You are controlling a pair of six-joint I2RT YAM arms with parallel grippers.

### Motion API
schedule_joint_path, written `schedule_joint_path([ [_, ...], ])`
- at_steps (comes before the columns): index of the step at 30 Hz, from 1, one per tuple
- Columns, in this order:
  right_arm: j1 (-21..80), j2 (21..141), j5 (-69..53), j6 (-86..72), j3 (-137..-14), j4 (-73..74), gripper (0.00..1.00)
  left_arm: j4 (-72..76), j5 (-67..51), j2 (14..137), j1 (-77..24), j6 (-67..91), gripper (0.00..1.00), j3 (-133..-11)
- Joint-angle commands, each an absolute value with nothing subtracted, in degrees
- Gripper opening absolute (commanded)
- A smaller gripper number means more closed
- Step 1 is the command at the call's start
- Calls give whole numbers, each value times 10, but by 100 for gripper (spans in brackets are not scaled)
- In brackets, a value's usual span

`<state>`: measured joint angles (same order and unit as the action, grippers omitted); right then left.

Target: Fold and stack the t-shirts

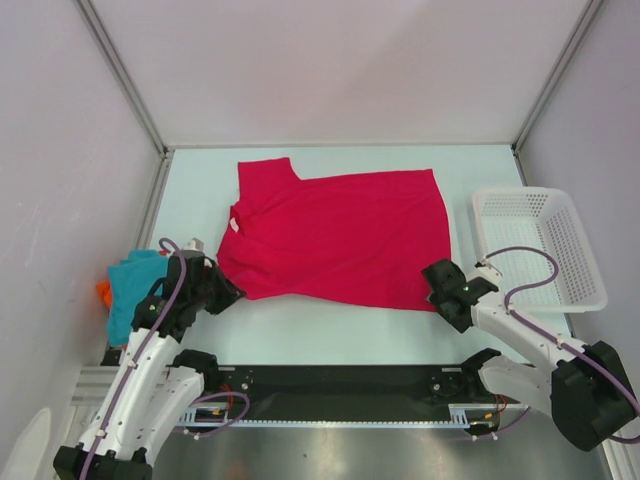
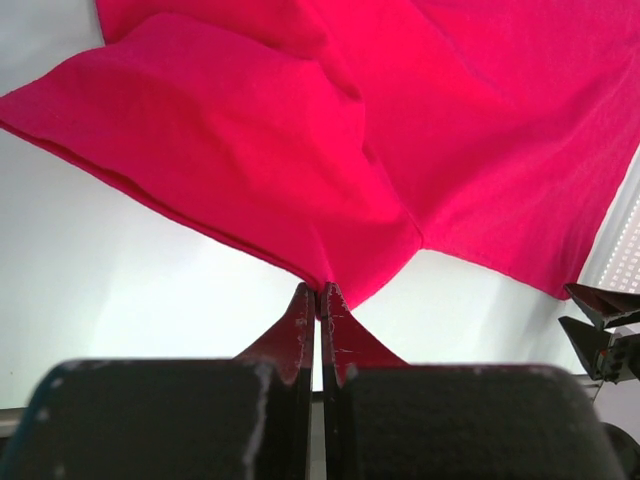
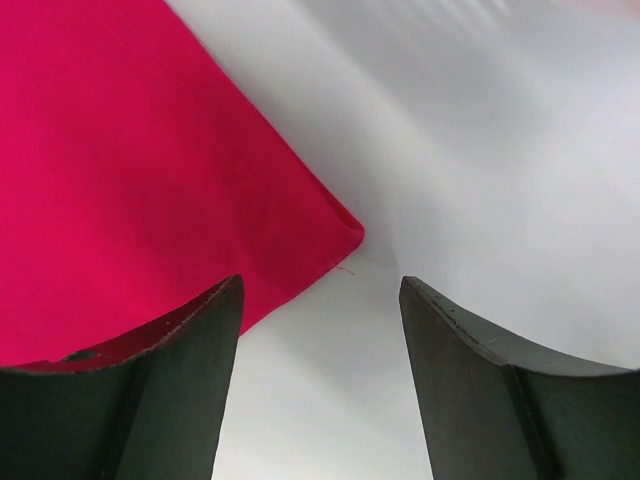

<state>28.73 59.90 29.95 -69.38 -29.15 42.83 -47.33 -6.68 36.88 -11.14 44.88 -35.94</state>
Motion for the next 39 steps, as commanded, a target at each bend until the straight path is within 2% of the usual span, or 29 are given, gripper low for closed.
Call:
schedule_joint_path([
  [1, 290, 602, 332, -713, -287, 426, 69, -466, -76, 367, -101, 431, 0, -369],
  [5, 291, 622, 332, -704, -284, 410, 67, -466, -76, 370, -98, 428, 0, -371],
  [8, 292, 631, 331, -693, -283, 392, 56, -465, -76, 371, -95, 427, 0, -372],
  [14, 295, 621, 332, -679, -278, 376, 25, -464, -77, 374, -91, 425, 0, -376],
  [16, 298, 614, 335, -677, -277, 381, 17, -464, -77, 373, -91, 425, 0, -375],
  [18, 301, 603, 337, -677, -277, 389, 3, -464, -78, 370, -90, 425, 0, -373],
  [19, 301, 599, 338, -678, -279, 395, 0, -463, -79, 370, -89, 425, 0, -372],
  [39, 385, 508, 411, -747, -335, 561, 0, -463, -84, 357, -88, 433, 0, -366],
])
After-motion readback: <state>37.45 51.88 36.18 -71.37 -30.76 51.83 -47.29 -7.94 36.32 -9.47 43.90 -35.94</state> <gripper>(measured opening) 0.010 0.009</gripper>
